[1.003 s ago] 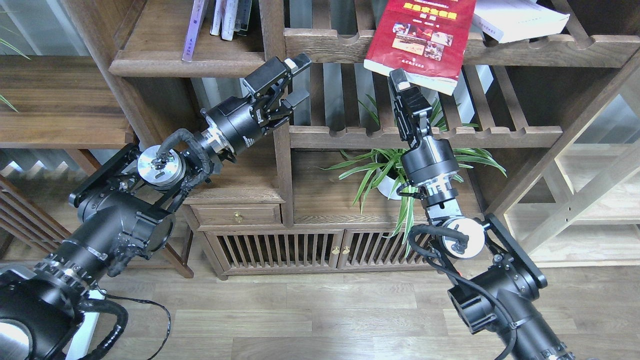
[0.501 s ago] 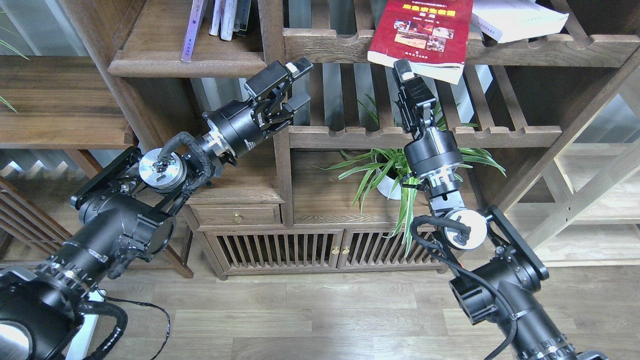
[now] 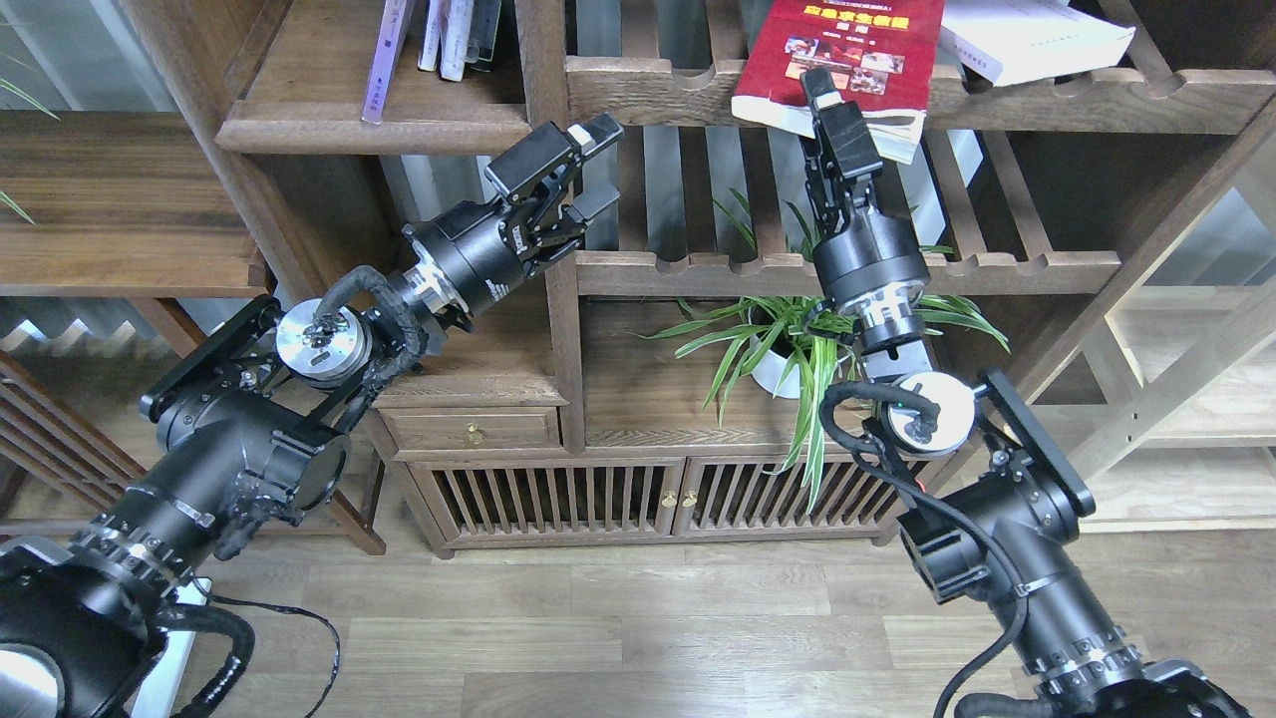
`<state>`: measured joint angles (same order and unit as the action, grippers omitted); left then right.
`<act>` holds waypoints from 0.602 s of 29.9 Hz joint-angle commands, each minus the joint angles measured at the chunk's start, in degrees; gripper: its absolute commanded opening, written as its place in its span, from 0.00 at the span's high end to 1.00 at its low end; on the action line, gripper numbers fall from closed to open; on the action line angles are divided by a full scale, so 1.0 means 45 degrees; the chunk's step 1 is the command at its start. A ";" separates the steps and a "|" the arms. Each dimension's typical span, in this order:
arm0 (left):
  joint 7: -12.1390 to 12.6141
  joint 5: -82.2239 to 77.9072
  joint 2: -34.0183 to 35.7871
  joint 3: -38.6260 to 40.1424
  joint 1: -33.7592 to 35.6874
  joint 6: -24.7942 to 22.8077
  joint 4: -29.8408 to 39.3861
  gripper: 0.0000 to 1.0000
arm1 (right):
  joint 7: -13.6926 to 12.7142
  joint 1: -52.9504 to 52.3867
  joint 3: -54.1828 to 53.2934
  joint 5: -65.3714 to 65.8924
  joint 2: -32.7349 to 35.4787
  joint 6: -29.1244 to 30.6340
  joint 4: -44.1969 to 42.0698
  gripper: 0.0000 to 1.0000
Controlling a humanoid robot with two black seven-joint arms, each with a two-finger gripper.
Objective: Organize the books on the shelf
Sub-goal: 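Raise the left gripper toward the red book held by the right gripper, then lower the red book with the right gripper toward the left gripper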
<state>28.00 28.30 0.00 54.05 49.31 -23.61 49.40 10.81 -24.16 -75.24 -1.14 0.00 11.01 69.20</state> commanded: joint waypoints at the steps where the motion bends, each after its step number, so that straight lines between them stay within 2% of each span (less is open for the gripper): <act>1: 0.0000 -0.0019 0.0000 -0.0019 -0.0020 -0.0144 0.0000 0.02 | 0.0038 -0.0178 -0.0194 0.0000 0.0000 -0.0590 -0.0046 0.31; 3: 0.0000 -0.0039 0.0000 -0.0019 -0.0136 -0.0164 0.0000 0.02 | 0.0116 -0.0314 -0.0291 -0.0020 0.0000 -0.0728 -0.0046 0.35; 6: 0.0000 -0.0078 0.0000 0.0001 -0.0195 -0.0164 0.0000 0.02 | 0.0136 -0.0510 -0.0292 -0.0020 0.0000 -0.0748 -0.0065 0.48; 11: 0.0000 -0.0078 0.0000 0.0001 -0.0254 -0.0281 0.0000 0.02 | 0.0136 -0.0725 -0.0292 -0.0020 0.0000 -0.1313 -0.0144 0.54; 14: 0.0000 -0.0078 0.0000 0.0020 -0.0293 -0.0398 -0.0020 0.02 | 0.0350 -0.0745 -0.0292 -0.0020 0.0000 -0.1354 -0.0144 0.72; 18: 0.0000 -0.0078 0.0000 0.0079 -0.0352 -0.0418 0.0000 0.02 | 0.0409 -0.0745 -0.0292 -0.0020 0.0000 -0.1256 -0.0144 0.91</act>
<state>28.00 27.95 0.00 54.20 47.84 -25.38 49.40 12.48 -27.53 -76.56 -1.23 0.00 4.98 68.55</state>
